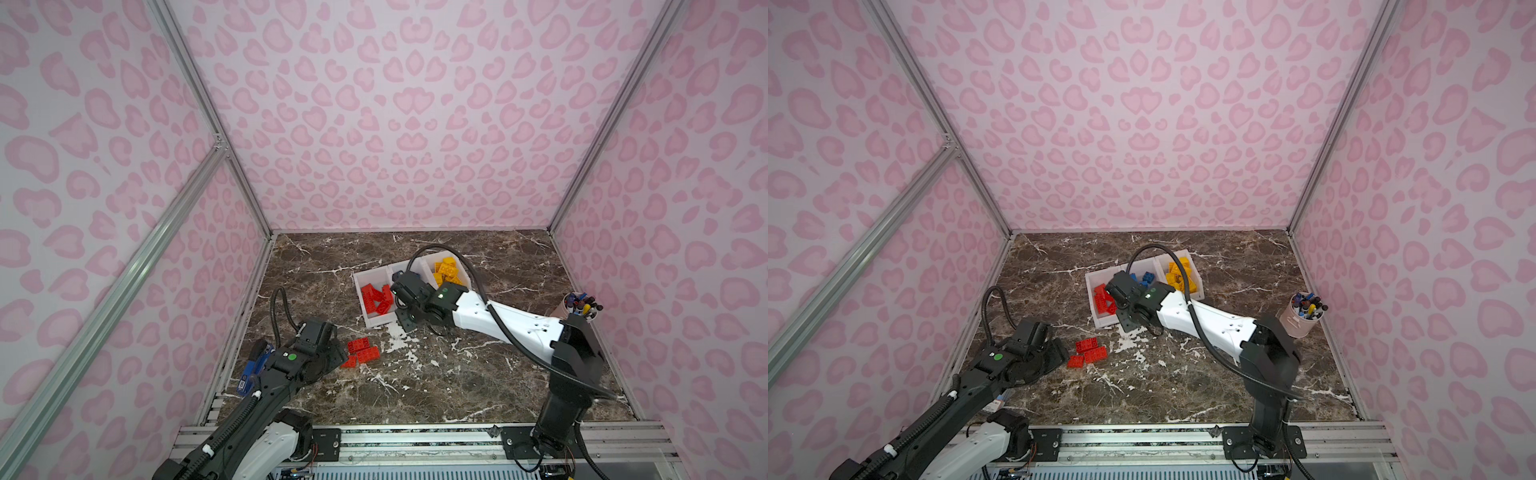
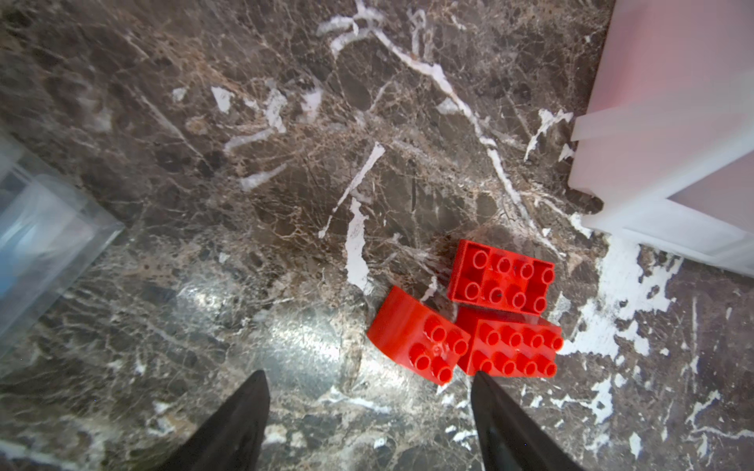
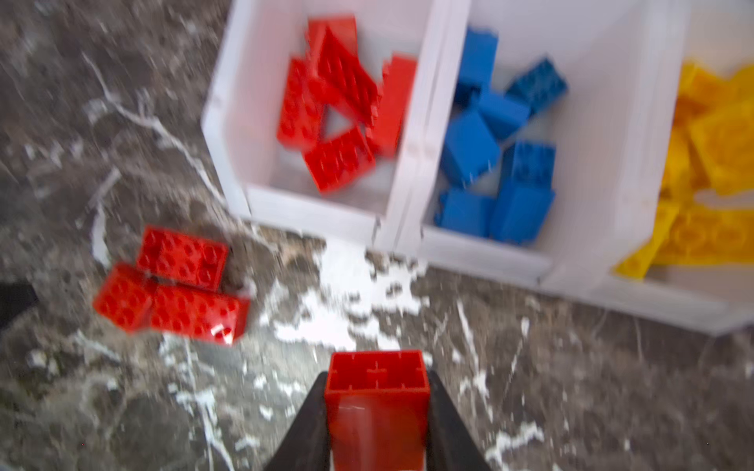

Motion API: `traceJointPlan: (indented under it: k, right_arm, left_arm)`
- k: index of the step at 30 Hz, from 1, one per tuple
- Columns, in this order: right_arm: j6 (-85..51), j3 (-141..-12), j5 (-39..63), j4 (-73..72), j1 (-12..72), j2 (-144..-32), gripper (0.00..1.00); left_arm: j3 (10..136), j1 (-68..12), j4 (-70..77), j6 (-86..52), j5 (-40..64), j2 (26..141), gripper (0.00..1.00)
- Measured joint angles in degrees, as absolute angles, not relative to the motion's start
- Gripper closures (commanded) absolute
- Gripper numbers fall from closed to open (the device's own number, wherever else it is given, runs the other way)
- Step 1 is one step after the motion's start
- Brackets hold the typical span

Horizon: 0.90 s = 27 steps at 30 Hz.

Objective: Sort the legos into containers by color
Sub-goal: Place the lego in the container.

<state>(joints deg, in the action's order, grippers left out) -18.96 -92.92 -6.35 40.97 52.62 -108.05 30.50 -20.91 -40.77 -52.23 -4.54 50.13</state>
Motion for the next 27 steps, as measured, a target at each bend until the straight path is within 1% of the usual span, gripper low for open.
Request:
traceJointPlan:
  k: [3,6,7,9,10,12,14,17,20,27]
  right_arm:
    - [-15.7,-106.1,-5.8,42.1,51.0,-118.0,0.69]
    - [-14.0,-116.5,-6.0,44.8,49.9,-125.7,0.67]
    - [-13.7,-119.6,-6.0,45.5,49.6,-128.1,0.64]
    - [-13.5,-123.8,-5.9,46.9,49.3,-131.8,0.49]
    - [-13.5,-125.8,-5.8,47.7,48.9,-133.7,0.44]
    - [-13.1,-128.8,-5.4,49.6,48.6,-136.3,0.39]
    - [-13.1,-130.8,-5.3,51.1,48.5,-137.3,0.37]
    - [-13.1,-131.2,-5.4,52.1,48.5,-135.7,0.35]
    - [-13.0,-128.2,-5.5,51.7,48.6,-131.2,0.35]
    - [-13.5,-107.0,-2.5,45.2,48.8,-114.8,0.35]
  left_arm:
    - [30.2,-20.9,-40.8,-51.8,-4.5,50.1,0.20]
    - [29.4,-20.9,-40.7,-51.8,-4.5,50.4,0.20]
    - [29.2,-20.9,-40.6,-51.8,-4.5,50.7,0.21]
    - [29.1,-20.9,-40.6,-51.8,-4.4,51.4,0.20]
    - [29.1,-20.9,-40.5,-51.4,-4.3,51.9,0.21]
    - [29.1,-20.9,-40.5,-51.0,-4.3,53.1,0.21]
    - [29.2,-20.9,-40.4,-50.9,-4.3,54.4,0.21]
    - [30.0,-20.9,-40.2,-49.7,-4.3,56.6,0.21]
    - [31.4,-20.9,-39.9,-49.1,-4.5,59.1,0.20]
    - [34.0,-20.9,-38.1,-46.5,-5.0,65.3,0.21]
